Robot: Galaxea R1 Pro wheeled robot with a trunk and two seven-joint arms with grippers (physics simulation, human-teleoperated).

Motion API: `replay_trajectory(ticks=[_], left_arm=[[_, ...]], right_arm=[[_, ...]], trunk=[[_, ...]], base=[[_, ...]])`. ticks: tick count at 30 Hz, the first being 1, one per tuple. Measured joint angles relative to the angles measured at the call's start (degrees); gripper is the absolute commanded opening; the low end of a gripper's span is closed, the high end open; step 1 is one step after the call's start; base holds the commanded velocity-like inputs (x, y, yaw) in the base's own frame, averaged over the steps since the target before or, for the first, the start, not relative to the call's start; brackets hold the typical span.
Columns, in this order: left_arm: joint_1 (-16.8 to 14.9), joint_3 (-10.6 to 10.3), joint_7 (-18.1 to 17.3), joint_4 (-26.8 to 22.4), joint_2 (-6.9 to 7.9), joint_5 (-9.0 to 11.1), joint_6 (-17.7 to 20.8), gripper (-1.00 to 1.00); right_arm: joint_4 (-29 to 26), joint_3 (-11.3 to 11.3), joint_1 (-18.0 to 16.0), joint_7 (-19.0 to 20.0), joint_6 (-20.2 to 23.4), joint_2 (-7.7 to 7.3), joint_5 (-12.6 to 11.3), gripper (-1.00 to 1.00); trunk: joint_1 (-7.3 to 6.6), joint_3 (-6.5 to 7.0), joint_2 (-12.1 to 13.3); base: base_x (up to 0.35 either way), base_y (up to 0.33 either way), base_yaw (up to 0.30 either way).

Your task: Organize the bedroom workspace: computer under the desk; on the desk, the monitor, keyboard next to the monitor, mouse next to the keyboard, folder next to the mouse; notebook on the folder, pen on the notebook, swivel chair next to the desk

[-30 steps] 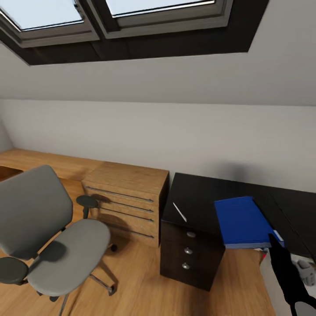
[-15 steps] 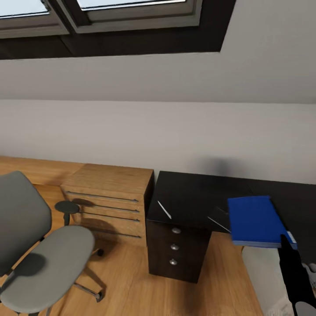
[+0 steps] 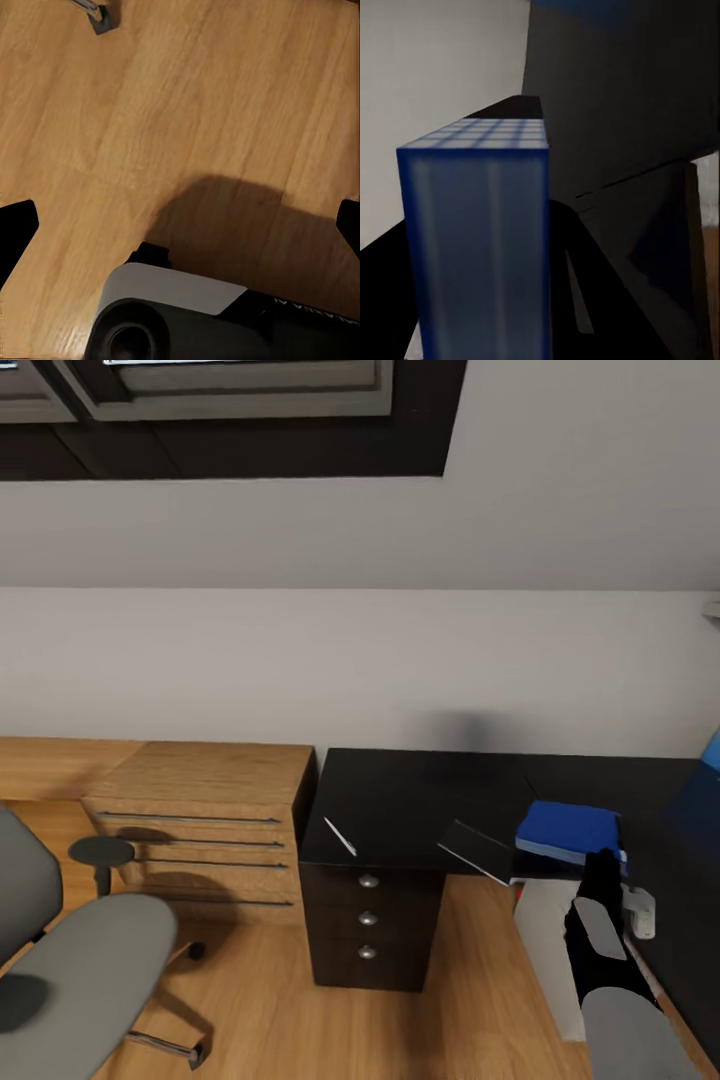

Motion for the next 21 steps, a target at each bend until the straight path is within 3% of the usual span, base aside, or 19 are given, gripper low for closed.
replay_trajectory(ticks=[4, 11, 15, 18, 21], left_arm=[[0.0, -0.06, -0.06, 0.15, -0.1, -0.1, 0.0, 1.0], [-0.02, -0.09, -0.06, 0.15, -0.1, -0.13, 0.0, 1.0], [-0.02, -0.15, -0.06, 0.16, -0.1, -0.13, 0.0, 1.0], [-0.02, -0.16, -0.07, 0.16, -0.1, -0.13, 0.0, 1.0], [0.0, -0.17, -0.07, 0.17, -0.11, -0.13, 0.0, 1.0]], right_arm=[[4.52, 0.16, -3.23, 0.06, -5.54, -0.25, -0.26, -1.0], [4.82, -0.19, -3.41, 0.11, -8.09, -0.06, -3.05, -1.0], [4.8, -0.12, -3.41, 1.02, -10.15, -0.01, -3.47, -1.0], [5.0, -0.03, -3.4, 7.29, -11.38, 0.18, -3.21, -1.0], [5.24, 0.02, -3.39, 15.26, -11.98, 1.79, -3.23, -1.0]], trunk=[[-0.01, -0.02, -0.01], [-0.01, -0.06, -0.01], [-0.01, -0.17, -0.01], [-0.01, -0.27, -0.01], [-0.01, -0.38, -0.01]], base=[[0.0, 0.0, -0.25], [0.0, 0.0, -0.25], [0.0, 0.0, -0.25], [0.0, 0.0, -0.246], [0.0, 0.0, -0.243]])
